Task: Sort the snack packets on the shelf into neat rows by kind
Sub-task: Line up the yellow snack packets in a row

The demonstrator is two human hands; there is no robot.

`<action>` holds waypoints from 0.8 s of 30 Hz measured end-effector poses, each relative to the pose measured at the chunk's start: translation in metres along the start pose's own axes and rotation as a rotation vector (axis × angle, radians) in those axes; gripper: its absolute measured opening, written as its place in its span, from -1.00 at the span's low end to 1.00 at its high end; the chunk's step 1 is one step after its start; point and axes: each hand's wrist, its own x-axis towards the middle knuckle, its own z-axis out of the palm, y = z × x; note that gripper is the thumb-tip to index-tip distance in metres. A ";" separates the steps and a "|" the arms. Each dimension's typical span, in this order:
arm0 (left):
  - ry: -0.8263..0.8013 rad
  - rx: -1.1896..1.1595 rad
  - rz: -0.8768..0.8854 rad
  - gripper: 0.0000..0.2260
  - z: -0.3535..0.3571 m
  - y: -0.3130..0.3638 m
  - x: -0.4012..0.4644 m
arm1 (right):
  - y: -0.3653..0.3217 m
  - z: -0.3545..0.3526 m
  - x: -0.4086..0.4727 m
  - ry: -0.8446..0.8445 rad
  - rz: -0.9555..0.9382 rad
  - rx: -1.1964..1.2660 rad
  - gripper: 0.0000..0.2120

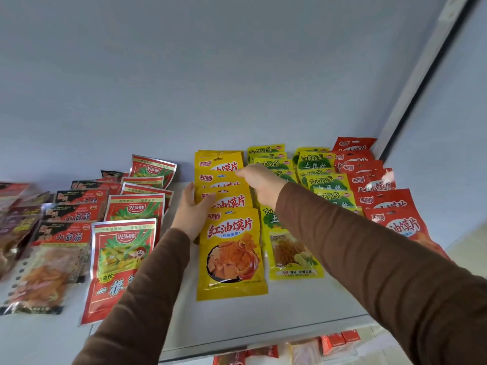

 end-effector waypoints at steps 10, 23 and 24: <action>-0.046 -0.142 -0.084 -0.73 -0.004 0.007 0.019 | -0.003 0.000 -0.001 -0.025 -0.056 -0.130 -0.58; -0.098 -0.216 -0.178 -0.72 -0.002 0.002 0.025 | -0.001 0.001 0.003 -0.092 0.058 0.074 -0.47; -0.097 -0.243 -0.180 -0.73 0.000 0.002 0.026 | -0.002 0.000 0.004 -0.085 0.039 0.066 -0.51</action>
